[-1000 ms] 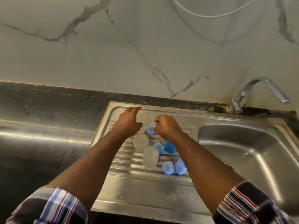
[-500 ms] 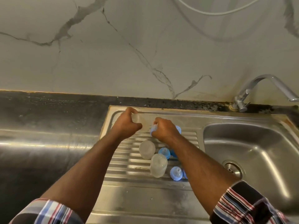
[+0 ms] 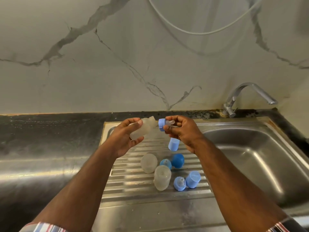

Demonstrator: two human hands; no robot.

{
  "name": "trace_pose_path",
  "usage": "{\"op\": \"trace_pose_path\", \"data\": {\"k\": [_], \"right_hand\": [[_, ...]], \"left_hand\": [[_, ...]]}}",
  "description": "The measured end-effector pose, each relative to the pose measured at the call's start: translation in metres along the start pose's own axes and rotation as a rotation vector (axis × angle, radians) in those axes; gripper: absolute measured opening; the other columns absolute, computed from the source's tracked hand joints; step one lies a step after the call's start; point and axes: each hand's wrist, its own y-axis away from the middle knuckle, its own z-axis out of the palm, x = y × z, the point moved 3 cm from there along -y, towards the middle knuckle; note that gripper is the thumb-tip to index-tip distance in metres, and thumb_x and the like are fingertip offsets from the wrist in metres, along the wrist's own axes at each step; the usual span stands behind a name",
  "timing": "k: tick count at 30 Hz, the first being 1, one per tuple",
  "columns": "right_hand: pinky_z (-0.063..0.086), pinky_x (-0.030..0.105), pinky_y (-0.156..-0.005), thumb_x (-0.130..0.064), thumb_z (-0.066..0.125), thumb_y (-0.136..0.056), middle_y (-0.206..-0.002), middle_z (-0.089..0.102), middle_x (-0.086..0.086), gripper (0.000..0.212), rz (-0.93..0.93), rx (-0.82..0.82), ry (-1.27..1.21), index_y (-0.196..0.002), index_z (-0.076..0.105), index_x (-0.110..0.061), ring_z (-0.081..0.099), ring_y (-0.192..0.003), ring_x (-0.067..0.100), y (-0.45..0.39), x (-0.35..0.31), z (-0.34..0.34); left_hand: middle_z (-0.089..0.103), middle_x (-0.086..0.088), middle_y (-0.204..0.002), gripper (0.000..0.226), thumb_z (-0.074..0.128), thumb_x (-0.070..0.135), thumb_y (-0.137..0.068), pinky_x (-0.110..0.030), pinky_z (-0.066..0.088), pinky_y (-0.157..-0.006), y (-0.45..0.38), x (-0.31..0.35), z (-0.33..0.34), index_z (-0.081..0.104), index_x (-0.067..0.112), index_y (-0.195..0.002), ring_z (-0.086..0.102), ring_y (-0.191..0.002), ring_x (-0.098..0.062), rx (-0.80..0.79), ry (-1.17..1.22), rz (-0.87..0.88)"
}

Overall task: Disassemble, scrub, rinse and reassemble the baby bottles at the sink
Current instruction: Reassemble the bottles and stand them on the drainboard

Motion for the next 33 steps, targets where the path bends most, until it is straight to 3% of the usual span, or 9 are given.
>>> {"op": "trace_pose_path", "data": {"k": [5,9,12,16,18,20,22,28,33], "right_hand": [[0.061,0.026,-0.067,-0.011,0.071,-0.091,-0.093,0.074,0.015,0.006,-0.046,0.083,0.106,-0.097,0.07,-0.011,0.075,-0.081,0.028,0.002,-0.008,-0.011],[0.061,0.026,-0.064,-0.012,0.066,-0.095,-0.093,0.073,0.013,0.01,-0.038,0.079,0.213,-0.099,0.066,-0.003,0.075,-0.074,0.02,-0.002,-0.006,-0.011],[0.062,0.029,-0.07,-0.016,0.065,-0.096,-0.094,0.071,0.007,0.009,-0.053,0.088,0.314,-0.099,0.066,-0.007,0.073,-0.08,0.019,-0.004,-0.005,-0.012],[0.056,0.028,-0.079,-0.022,0.068,-0.093,-0.093,0.073,-0.001,0.011,-0.275,0.156,0.489,-0.099,0.074,-0.016,0.068,-0.086,0.015,-0.005,-0.015,-0.01],[0.056,0.028,-0.079,-0.025,0.07,-0.092,-0.093,0.073,-0.005,0.012,-0.328,0.174,0.463,-0.102,0.074,-0.019,0.068,-0.086,0.012,-0.008,-0.02,-0.009],[0.056,0.025,-0.08,-0.026,0.073,-0.09,-0.092,0.072,-0.01,0.014,-0.35,0.159,0.457,-0.103,0.074,-0.021,0.067,-0.086,0.007,-0.011,-0.024,-0.004],[0.056,0.022,-0.081,-0.019,0.076,-0.087,-0.092,0.072,-0.011,0.016,-0.372,0.149,0.461,-0.103,0.075,-0.019,0.068,-0.087,0.005,-0.013,-0.027,0.001],[0.062,0.029,-0.069,-0.004,0.078,-0.084,-0.083,0.074,0.002,0.01,-0.304,0.158,0.146,-0.093,0.076,-0.009,0.074,-0.078,0.016,-0.013,-0.03,0.006],[0.063,0.039,-0.075,-0.003,0.075,-0.087,-0.095,0.074,0.01,0.011,-0.155,0.104,-0.093,-0.097,0.073,-0.006,0.074,-0.09,0.028,-0.012,-0.027,0.007]], "left_hand": [[0.067,-0.01,-0.124,0.057,0.082,0.026,-0.072,-0.038,0.057,-0.083,-0.002,0.002,0.003,0.066,0.016,-0.126,0.065,-0.111,-0.028,0.009,-0.064,0.012],[0.066,-0.011,-0.126,0.057,0.083,0.026,-0.071,-0.039,0.058,-0.085,0.0,0.004,0.009,0.066,0.017,-0.126,0.062,-0.118,-0.032,0.017,-0.091,0.012],[0.066,-0.009,-0.124,0.042,0.078,0.015,-0.083,-0.042,0.058,-0.089,0.003,0.006,0.015,0.068,0.018,-0.123,0.062,-0.115,-0.032,0.004,-0.101,0.014],[0.067,-0.005,-0.117,0.019,0.071,0.012,-0.091,-0.04,0.061,-0.083,0.003,0.014,0.025,0.075,0.02,-0.109,0.064,-0.109,-0.031,0.031,-0.31,0.097],[0.067,-0.002,-0.11,0.011,0.075,0.03,-0.09,-0.035,0.061,-0.076,-0.002,0.025,0.031,0.076,0.024,-0.099,0.066,-0.1,-0.021,0.123,-0.569,0.264],[0.061,0.009,-0.111,0.036,0.081,0.047,-0.081,-0.024,0.054,-0.075,-0.01,0.034,0.041,0.073,0.034,-0.114,0.06,-0.094,-0.004,0.123,-0.954,0.476],[0.058,0.015,-0.114,0.064,0.082,0.051,-0.078,-0.018,0.046,-0.08,-0.015,0.038,0.052,0.06,0.039,-0.136,0.057,-0.096,0.0,0.03,-1.183,0.579],[0.068,0.017,-0.119,0.051,0.08,0.044,-0.083,-0.032,0.053,-0.095,-0.013,0.039,0.056,0.065,0.033,-0.13,0.062,-0.108,-0.006,-0.001,-1.118,0.68],[0.07,0.011,-0.12,0.053,0.08,0.045,-0.082,-0.036,0.055,-0.095,-0.014,0.037,0.055,0.065,0.03,-0.131,0.064,-0.108,-0.01,0.007,-1.075,0.665]]}}
